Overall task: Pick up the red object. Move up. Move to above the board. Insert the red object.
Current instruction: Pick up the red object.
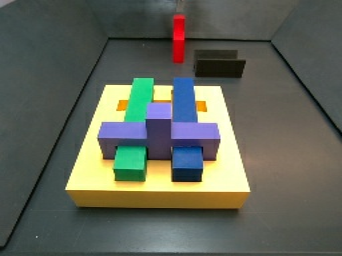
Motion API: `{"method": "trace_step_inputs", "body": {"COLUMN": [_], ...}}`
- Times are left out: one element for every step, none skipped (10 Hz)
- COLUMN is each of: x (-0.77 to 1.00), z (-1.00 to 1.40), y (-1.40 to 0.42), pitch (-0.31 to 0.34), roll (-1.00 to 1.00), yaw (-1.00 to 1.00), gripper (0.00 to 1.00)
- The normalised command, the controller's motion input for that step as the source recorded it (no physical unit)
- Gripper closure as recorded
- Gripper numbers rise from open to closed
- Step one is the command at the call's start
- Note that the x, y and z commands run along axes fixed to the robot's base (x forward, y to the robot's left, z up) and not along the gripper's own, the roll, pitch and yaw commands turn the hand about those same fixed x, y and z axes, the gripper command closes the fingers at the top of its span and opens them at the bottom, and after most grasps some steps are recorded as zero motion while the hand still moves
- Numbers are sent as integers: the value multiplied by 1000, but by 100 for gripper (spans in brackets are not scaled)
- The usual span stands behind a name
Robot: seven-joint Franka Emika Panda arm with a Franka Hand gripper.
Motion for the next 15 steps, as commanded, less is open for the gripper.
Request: {"method": "trace_step_inputs", "body": {"x": [106,291,454,557,229,0,0,0,-37,0,-6,-71,-11,29,0], "z": [-71,-86,-149,-180,-231,-306,-320,-286,-351,-377,-363,-103,-49,-23,-11], "y": [0,-9,0,-26,-106,-234,-269,-211,-106,-57,-17,0,0,0,31], "pitch": [64,54,66,47,0,0,0,-20,-27,-47,-51,-36,-51,-20,0], "roll": [-26,-53,-33,-76,-97,-31,-66,-100,-117,-157,-153,-124,-167,-110,-43], "yaw": [-820,-746,-586,-457,-91,29,66,0,0,0,0,0,0,-89,-146], "gripper": [0,0,0,0,0,0,0,0,0,0,0,0,0,0,0]}}
